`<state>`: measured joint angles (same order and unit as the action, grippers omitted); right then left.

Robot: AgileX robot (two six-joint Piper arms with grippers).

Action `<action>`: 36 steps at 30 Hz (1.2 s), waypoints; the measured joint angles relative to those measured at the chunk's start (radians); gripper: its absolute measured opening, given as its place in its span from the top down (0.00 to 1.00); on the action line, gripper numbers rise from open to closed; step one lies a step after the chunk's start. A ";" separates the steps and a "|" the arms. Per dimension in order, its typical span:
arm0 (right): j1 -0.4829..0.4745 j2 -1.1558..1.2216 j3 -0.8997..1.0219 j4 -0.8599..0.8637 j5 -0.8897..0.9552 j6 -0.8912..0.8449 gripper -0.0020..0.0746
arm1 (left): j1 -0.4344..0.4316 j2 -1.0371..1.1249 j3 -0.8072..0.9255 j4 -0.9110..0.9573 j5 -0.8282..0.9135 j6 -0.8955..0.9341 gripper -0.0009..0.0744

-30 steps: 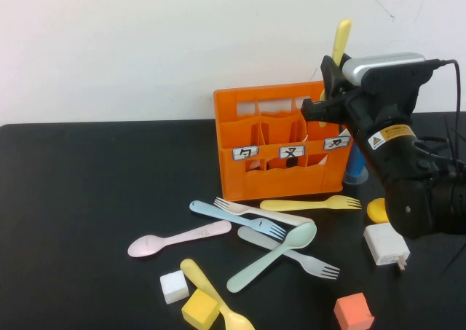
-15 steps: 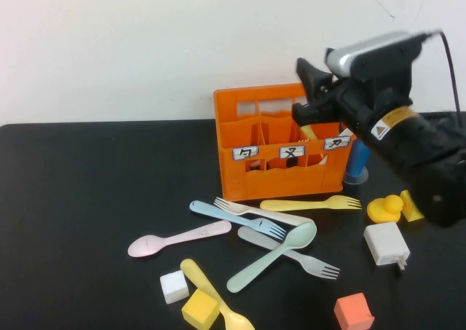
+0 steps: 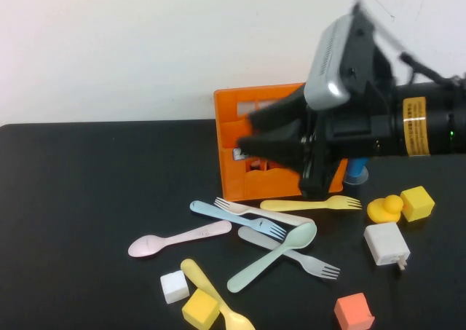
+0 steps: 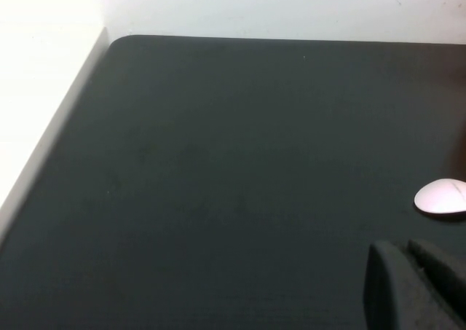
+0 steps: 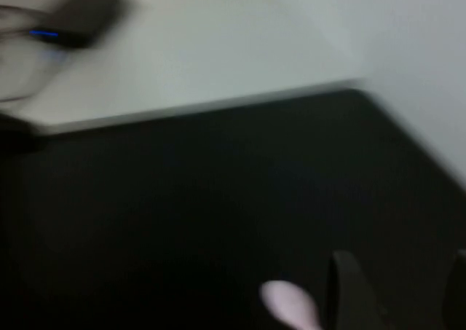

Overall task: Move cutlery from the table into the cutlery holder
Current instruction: Pick up the spoon

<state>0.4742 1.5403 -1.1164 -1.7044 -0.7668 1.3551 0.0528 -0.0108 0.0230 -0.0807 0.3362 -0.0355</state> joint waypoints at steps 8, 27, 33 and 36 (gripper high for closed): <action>-0.023 0.142 -0.098 -0.074 -0.163 0.029 0.69 | 0.000 0.000 0.000 0.000 0.000 0.000 0.99; 0.038 0.168 -0.099 0.192 0.589 -0.532 0.70 | 0.000 0.000 0.000 0.000 0.000 0.000 0.99; 0.101 0.168 -0.099 0.523 0.931 -1.075 0.70 | 0.000 0.000 0.000 0.000 0.000 0.000 0.99; 0.132 0.168 -0.099 0.563 1.077 -1.164 0.70 | 0.000 0.000 0.000 0.000 0.000 0.000 0.99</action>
<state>0.6060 1.7084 -1.2149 -1.1410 0.3098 0.1909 0.0528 -0.0108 0.0230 -0.0807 0.3362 -0.0355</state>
